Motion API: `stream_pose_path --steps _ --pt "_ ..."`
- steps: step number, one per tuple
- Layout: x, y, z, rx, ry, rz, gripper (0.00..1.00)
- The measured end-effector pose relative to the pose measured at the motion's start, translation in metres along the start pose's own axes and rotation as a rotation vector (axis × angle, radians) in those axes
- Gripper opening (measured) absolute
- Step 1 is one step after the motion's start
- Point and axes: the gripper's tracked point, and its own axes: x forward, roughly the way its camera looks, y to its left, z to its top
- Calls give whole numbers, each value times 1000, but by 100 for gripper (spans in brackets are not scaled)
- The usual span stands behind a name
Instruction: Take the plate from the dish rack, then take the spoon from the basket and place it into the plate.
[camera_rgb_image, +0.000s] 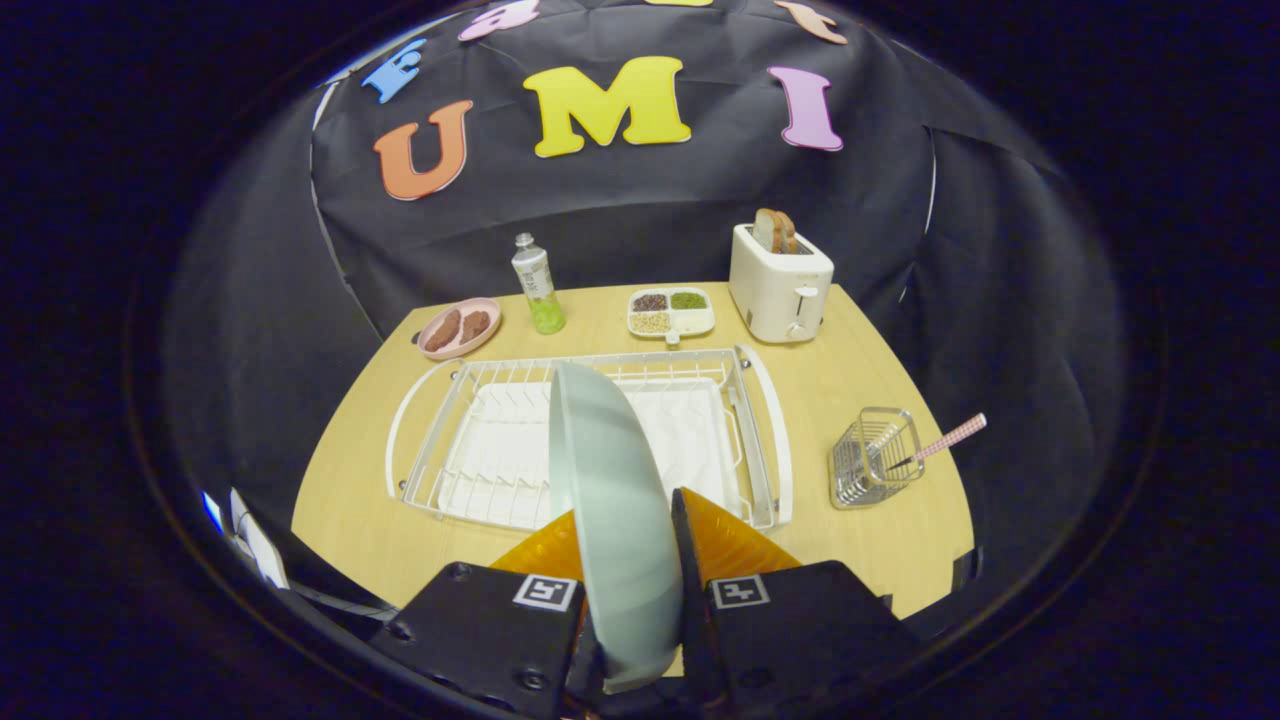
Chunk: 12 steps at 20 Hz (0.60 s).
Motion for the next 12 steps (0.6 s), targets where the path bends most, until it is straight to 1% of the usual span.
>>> stream_pose_path --steps 3,6,10,12 --pt "0 2 -31 49 9 53 35" --pt "7 9 -59 52 36 104 35" --pt "20 13 -92 70 66 140 35" --pt "28 16 -106 101 81 161 35"
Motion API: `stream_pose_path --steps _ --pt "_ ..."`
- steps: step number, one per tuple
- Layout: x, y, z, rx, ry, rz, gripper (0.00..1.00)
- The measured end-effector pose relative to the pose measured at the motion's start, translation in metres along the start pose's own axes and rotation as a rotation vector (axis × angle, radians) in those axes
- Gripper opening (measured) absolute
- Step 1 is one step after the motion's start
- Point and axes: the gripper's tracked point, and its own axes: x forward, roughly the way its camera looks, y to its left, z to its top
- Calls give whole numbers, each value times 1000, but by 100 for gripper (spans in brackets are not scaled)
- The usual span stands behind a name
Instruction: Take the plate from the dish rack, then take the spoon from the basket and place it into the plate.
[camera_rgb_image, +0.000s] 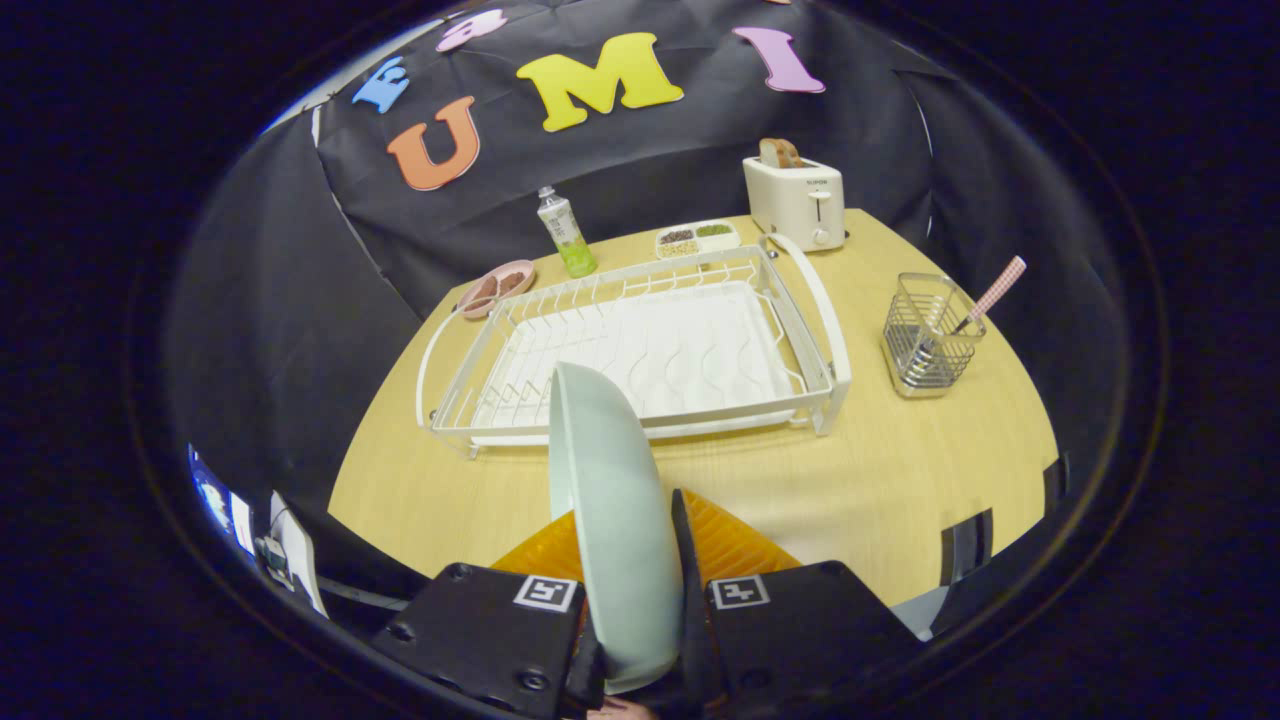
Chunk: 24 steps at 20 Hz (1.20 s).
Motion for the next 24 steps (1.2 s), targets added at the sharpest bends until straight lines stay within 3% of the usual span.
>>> stream_pose_path --steps 5,14,21,24 --pt "27 15 -28 91 67 88 35" --pt "58 10 -38 310 119 214 37" --pt "58 -9 -40 379 121 225 48" --pt "56 -14 -40 374 107 228 48"
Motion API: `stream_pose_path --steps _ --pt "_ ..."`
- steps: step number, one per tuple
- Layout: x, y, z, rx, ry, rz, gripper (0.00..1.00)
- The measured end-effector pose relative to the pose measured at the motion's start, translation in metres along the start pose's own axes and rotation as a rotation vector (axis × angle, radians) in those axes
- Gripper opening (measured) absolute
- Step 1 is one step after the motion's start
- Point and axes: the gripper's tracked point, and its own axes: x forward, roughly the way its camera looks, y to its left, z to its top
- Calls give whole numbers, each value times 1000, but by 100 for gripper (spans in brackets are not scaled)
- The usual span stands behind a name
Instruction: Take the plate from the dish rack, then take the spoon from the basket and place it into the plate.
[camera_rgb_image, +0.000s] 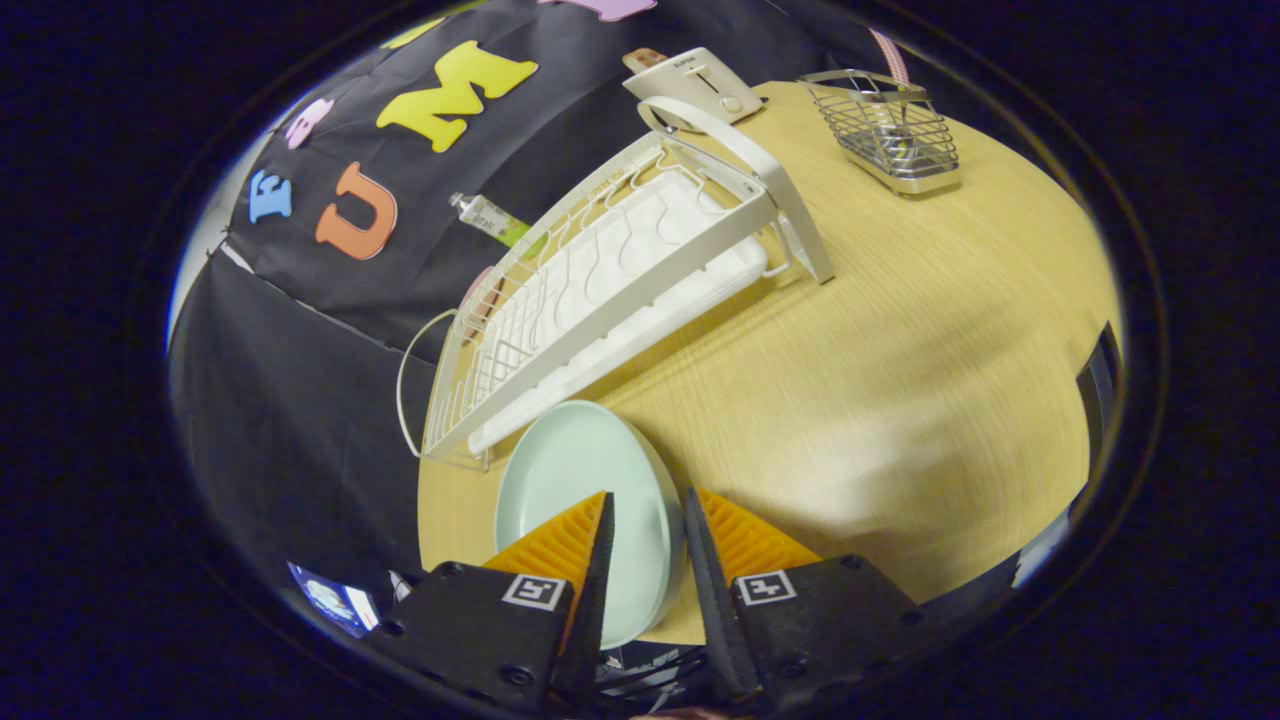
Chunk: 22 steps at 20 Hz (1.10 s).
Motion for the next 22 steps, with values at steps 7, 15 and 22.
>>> stream_pose_path --steps 7,15,22 --pt "-35 -4 16 -161 -129 -15 61" --pt "-125 -51 93 -462 -555 -286 78" --pt "-167 -112 144 -491 -746 -420 94"
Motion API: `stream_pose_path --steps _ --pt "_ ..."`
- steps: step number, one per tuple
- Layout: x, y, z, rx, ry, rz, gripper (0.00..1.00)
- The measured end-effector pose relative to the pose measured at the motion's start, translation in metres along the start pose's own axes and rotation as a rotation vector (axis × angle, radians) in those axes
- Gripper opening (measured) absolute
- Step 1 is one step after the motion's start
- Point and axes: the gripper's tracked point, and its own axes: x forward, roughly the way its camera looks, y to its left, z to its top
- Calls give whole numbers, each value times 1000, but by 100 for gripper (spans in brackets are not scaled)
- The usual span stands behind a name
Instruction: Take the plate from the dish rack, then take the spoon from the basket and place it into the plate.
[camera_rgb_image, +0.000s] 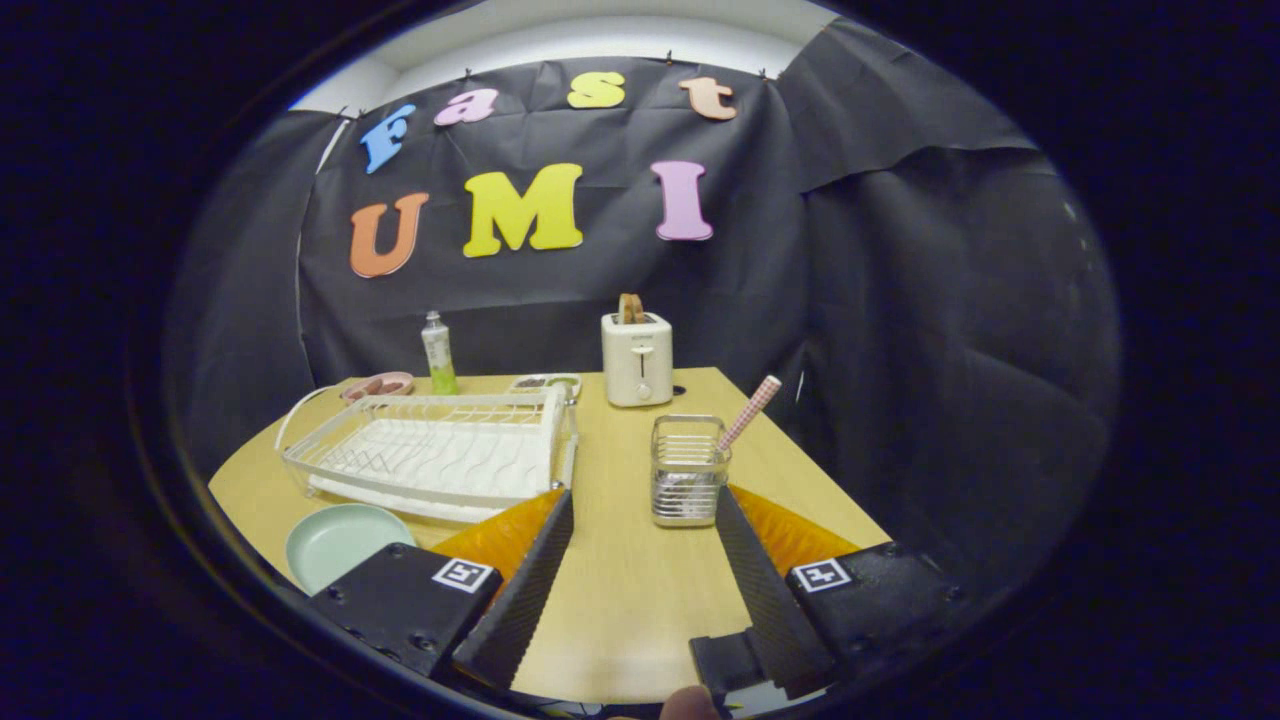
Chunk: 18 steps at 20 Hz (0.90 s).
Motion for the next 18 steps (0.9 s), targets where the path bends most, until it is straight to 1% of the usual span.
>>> stream_pose_path --steps 8,11,14,18 --pt "65 -53 25 123 -69 57 92" --pt "92 -62 31 156 -72 86 89" --pt "117 -61 31 196 -35 135 80" --pt "139 -60 35 251 -18 170 62"
